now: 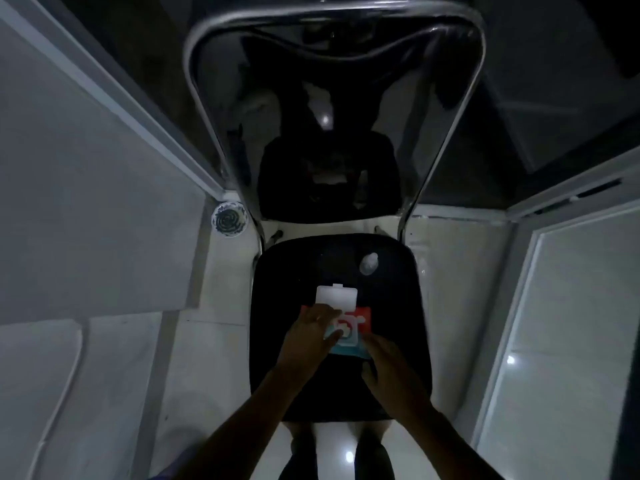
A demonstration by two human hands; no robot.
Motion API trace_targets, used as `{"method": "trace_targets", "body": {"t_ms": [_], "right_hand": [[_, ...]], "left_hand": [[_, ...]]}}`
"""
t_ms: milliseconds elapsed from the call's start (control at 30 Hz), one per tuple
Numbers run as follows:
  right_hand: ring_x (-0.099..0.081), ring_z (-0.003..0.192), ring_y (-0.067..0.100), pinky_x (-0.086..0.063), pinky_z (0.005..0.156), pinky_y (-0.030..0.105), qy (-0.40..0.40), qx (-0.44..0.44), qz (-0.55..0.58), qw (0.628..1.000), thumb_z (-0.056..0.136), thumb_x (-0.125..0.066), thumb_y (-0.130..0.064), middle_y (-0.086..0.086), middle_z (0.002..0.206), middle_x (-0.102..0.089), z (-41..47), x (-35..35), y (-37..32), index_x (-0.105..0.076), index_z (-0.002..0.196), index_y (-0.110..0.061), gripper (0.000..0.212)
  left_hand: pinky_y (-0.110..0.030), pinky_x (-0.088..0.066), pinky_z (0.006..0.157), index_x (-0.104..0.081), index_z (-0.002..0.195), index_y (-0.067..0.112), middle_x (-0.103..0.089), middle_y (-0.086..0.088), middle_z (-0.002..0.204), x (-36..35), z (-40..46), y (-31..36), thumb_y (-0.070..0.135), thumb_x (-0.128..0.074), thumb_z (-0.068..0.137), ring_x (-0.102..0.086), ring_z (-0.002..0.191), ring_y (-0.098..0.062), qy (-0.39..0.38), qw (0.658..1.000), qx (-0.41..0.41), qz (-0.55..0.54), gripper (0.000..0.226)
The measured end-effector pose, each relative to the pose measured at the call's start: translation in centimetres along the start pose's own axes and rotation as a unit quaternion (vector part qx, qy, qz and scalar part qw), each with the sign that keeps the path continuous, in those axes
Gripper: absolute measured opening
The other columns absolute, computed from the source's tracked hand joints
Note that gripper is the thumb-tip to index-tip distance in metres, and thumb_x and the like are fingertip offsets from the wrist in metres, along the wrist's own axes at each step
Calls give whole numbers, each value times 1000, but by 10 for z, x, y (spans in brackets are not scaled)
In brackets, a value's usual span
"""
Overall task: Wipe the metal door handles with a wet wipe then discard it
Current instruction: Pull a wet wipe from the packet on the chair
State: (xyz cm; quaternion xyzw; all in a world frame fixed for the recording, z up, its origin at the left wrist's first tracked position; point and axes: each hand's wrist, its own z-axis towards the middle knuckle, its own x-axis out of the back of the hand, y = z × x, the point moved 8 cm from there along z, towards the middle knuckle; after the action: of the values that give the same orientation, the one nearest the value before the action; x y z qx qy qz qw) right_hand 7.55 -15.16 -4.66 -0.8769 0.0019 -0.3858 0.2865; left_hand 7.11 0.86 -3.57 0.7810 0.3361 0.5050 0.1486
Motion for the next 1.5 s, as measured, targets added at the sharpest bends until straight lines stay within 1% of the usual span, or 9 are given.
{"method": "trace_targets", "body": {"t_ms": [200,433,600,700,867,1167,1233,1333,1500], "right_hand": [[-64,115,16,-47,85,17,5,58,-63,996,60,-90,-34,-2,130,-63,4,-26,4,-60,127,-23,74],[-64,115,17,-56,73,17,-1,83,-82,993,52,-91,-40,1,135,-60,4,-46,7,-55,131,-25,88],[-62,117,21,-56,70,18,-4,73,-74,995,58,-90,-38,2,139,-56,4,-51,10,-55,133,-24,85],[-63,116,19,-55,71,16,2,74,-69,995,56,-90,-38,1,137,-58,5,-52,8,-55,132,-24,85],[-67,109,17,-52,70,12,13,75,-60,995,50,-92,-39,0,130,-63,5,-52,6,-61,126,-24,83],[-64,114,19,-55,66,13,26,68,-42,996,62,-88,-35,1,138,-56,6,-47,4,-51,134,-26,82],[-54,127,19,-55,74,16,20,79,-41,996,77,-78,-32,-1,148,-45,7,-50,4,-44,141,-28,73],[-41,138,22,-55,90,27,20,79,-46,996,86,-68,-31,-1,156,-33,8,-54,9,-39,146,-27,67],[-34,141,12,-41,107,22,-8,39,47,998,99,-52,-31,-7,154,-32,6,-20,-2,-35,147,-28,51]], "left_hand": [[-27,-41,103,-55,128,23,-51,3,135,-20,11,0,34,-60,93,-47,127,-16,-16,997,-28,64,37],[-32,-48,99,-64,111,19,-63,-1,123,-31,8,-6,29,-68,87,-58,119,-20,37,997,-35,54,26],[-36,-49,100,-64,111,12,-61,-7,126,-33,4,-4,24,-60,93,-58,120,-22,40,998,-27,-34,22],[-21,-43,100,-59,118,12,-56,-5,132,-30,3,-7,24,-59,94,-54,124,-18,34,997,-5,-63,26],[-37,-31,112,-56,129,22,-47,-4,144,-36,7,3,32,-64,90,-40,136,-23,8,990,-65,122,41],[-42,-56,89,-71,92,24,-66,-2,114,-28,7,29,27,-84,66,-63,111,-24,71,972,-174,142,29],[-37,-54,91,-71,91,23,-65,1,113,-25,5,34,27,-77,73,-62,110,-19,97,971,-197,99,19],[-23,-46,97,-65,105,21,-56,6,121,-12,6,9,37,-66,84,-50,118,-11,90,987,-70,-113,27],[-31,-58,76,-61,97,13,-65,-8,100,28,-5,5,29,-59,91,-67,94,-24,59,917,41,-392,17]]}}
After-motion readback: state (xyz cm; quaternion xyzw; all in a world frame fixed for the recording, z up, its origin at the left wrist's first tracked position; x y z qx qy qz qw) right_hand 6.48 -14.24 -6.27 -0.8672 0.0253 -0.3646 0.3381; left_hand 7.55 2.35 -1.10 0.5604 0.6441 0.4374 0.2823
